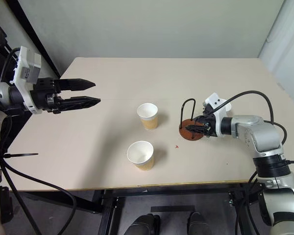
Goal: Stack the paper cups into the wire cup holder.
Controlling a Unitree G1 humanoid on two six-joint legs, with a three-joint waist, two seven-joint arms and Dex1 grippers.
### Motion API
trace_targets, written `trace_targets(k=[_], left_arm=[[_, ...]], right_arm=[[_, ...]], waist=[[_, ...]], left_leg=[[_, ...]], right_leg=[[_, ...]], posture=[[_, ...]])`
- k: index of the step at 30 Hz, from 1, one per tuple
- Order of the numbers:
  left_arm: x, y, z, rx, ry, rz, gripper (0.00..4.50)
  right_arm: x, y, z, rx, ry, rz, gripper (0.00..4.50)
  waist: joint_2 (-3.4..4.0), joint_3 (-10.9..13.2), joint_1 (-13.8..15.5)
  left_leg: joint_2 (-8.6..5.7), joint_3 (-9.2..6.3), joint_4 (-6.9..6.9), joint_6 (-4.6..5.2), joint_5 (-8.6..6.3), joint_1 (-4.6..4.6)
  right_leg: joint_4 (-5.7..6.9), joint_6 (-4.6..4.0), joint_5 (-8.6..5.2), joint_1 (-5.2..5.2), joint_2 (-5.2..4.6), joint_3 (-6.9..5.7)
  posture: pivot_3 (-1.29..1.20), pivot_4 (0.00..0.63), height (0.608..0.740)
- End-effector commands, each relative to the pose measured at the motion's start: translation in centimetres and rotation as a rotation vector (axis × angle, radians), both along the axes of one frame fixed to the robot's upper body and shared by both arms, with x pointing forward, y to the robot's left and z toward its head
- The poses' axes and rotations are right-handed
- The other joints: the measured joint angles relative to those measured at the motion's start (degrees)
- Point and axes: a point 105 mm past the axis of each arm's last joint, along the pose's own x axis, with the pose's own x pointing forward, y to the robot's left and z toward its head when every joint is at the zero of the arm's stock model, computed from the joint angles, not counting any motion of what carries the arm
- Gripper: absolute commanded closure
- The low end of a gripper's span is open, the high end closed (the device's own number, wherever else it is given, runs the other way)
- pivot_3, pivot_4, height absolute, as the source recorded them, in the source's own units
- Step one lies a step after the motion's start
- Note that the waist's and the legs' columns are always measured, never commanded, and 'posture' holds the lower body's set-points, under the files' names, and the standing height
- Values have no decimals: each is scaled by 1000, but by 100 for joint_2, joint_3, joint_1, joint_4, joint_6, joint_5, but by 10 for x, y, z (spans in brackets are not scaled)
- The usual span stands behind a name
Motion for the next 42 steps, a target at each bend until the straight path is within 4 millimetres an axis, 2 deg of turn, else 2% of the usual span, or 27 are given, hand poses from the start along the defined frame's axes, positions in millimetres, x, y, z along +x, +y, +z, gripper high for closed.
trace_targets(k=[1,3,5,11,20,31,42], left_arm=[[-5,1,6,14,-20,-11,1148],[-8,-3,2,14,10,-38,1148],[-15,-9,-6,22,64,-83,1148],[-31,-20,-29,97,172,-180,1148],[-46,-24,-34,138,218,-230,1148],[-55,-22,-33,161,242,-226,1148],[-55,-24,-35,159,252,-225,1148]], right_arm=[[-6,-2,20,2,-46,34,3165],[-11,-1,23,8,-32,59,3930],[-18,1,28,7,-26,99,4485],[-31,7,36,-32,-38,212,4485],[-37,18,38,-92,-74,361,4485],[-26,6,13,-260,-80,471,4485],[-13,-2,1,-349,-68,507,4485]], waist=[[0,0,0],[0,0,-1],[1,-1,-3],[-13,-5,-4],[-13,-5,-13],[-13,-5,-15],[-13,-5,-23]], left_leg=[[0,0,0,-1,-1,0],[0,0,-1,-4,-2,0],[1,0,-2,-6,-3,0],[7,-1,-8,-12,-7,-1],[8,-2,-10,-12,-8,0],[11,-4,-11,-13,-10,1],[14,-6,-11,-17,-9,7]], right_leg=[[0,0,0,0,0,0],[1,-2,-1,-1,0,0],[1,-2,-2,-2,1,0],[1,-13,-8,-9,6,-1],[3,-20,-12,-9,7,0],[8,-43,-19,-11,7,-2],[11,-60,-15,-9,7,-1]], posture=[[0,150,740],[0,150,740],[0,150,740],[0,150,740],[0,150,740],[0,150,740],[0,150,740]])
